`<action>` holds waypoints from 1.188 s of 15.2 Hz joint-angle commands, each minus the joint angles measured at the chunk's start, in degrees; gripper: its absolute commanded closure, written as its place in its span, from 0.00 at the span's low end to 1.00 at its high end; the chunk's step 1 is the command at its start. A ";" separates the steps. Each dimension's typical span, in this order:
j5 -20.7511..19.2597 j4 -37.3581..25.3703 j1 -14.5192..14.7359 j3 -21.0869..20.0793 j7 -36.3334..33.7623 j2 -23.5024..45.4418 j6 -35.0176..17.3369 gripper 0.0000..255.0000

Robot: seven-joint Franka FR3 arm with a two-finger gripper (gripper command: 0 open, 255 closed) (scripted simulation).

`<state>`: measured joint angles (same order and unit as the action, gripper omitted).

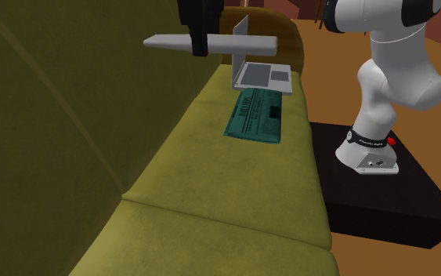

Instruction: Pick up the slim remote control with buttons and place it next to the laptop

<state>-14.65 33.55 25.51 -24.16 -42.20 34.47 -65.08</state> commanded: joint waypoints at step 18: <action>11.69 39.87 -28.29 4.86 23.84 -27.26 -13.90 1.00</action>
<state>-3.24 72.55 -1.82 -19.89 -19.91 7.90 -78.69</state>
